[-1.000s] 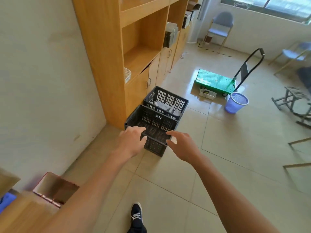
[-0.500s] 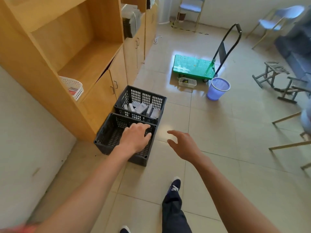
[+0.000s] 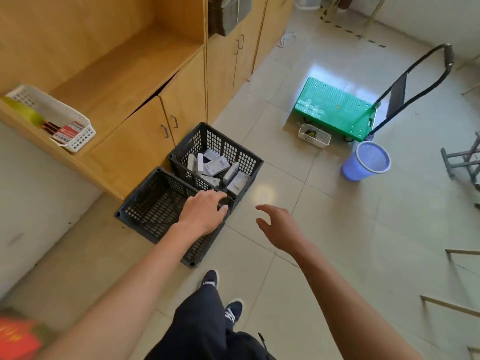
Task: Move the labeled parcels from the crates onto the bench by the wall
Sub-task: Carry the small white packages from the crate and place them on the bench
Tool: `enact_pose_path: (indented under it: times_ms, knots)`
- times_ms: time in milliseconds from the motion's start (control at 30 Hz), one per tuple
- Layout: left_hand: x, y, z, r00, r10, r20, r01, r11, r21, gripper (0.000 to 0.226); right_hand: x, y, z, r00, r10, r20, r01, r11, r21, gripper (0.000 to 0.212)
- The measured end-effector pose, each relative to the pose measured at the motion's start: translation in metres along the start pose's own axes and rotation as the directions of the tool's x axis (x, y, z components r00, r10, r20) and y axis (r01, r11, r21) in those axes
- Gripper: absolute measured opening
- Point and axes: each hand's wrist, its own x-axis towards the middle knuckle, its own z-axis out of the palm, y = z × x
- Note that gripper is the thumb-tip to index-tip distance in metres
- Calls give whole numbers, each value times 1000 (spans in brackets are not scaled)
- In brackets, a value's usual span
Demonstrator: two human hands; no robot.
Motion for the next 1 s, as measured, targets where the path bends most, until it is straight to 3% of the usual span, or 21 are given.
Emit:
enact_pose_path:
  times_ms: [567, 800, 1000]
  knots:
    - [241, -49, 73, 922, -362, 141, 388, 874, -292, 40, 323, 88, -31, 931, -46, 362, 103, 985, -140, 38]
    - [345, -51, 140, 871, -464, 158, 488, 791, -369, 39, 462, 153, 2, 867, -35, 498, 120, 983, -140, 39]
    - [422, -66, 230, 796, -572, 199, 601, 706, -375, 37, 577, 198, 55, 787, -118, 605, 248, 959, -136, 44]
